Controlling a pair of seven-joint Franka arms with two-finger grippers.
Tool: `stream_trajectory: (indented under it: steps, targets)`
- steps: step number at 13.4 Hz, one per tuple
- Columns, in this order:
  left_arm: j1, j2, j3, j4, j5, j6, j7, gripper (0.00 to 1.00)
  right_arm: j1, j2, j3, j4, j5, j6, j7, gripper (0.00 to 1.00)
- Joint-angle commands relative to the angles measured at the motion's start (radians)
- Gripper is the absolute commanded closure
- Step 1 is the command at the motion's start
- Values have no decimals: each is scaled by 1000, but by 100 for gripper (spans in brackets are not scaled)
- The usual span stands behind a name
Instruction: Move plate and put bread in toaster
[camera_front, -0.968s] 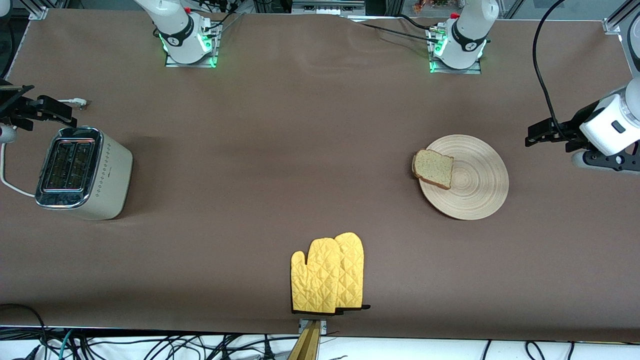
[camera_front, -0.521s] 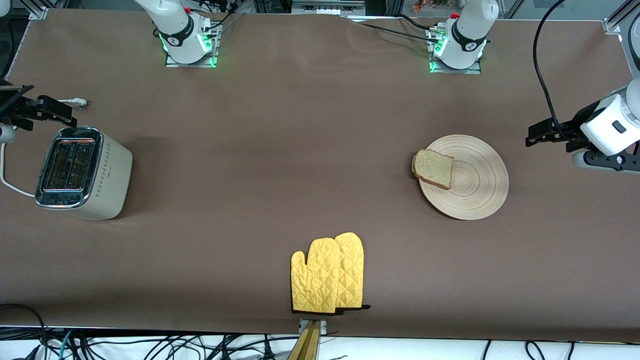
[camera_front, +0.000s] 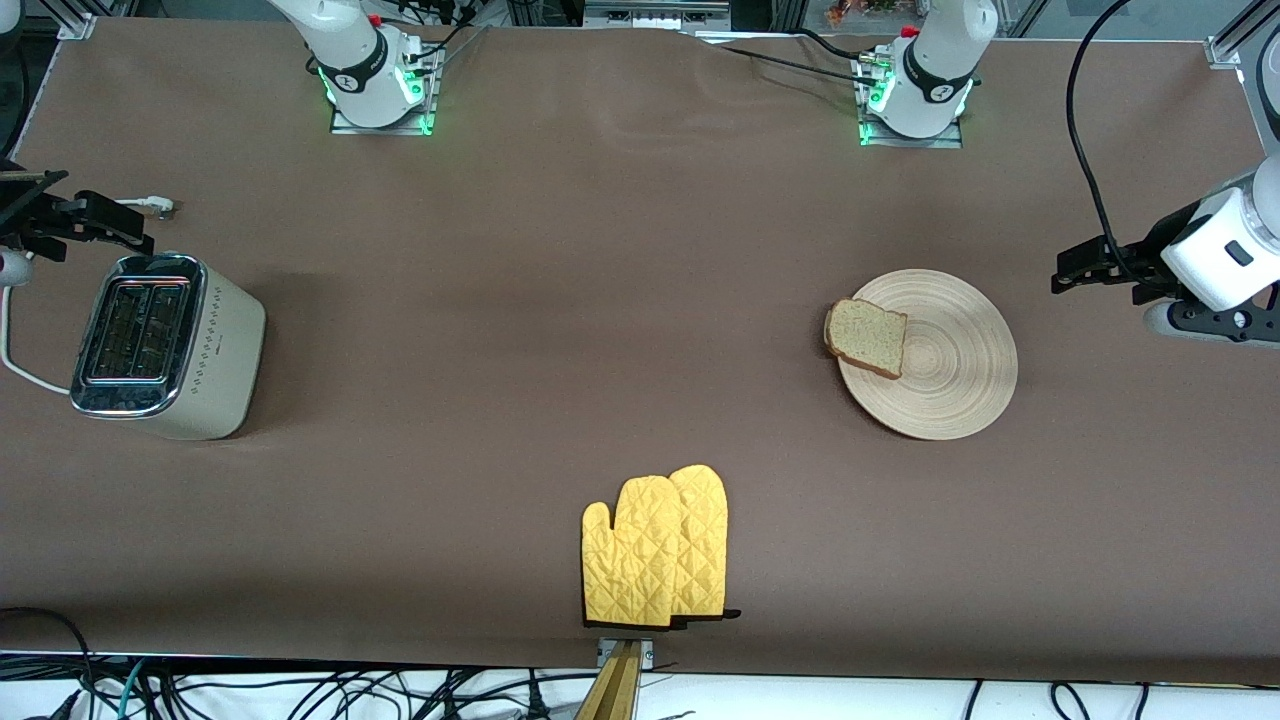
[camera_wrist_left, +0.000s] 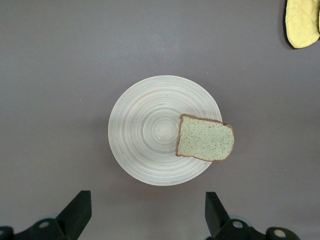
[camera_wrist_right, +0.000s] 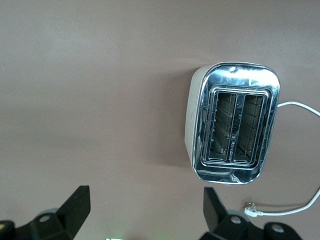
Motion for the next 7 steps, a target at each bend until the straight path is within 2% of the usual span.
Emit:
stream_trajectory:
  steps: [1, 7]
  targets:
    - [-4, 6, -2, 24, 4, -7, -14, 0, -11, 0, 10, 7, -2, -1, 14, 0]
    - [-5, 6, -23, 25, 6, -7, -14, 0, -11, 2, 10, 7, -2, -1, 14, 0]
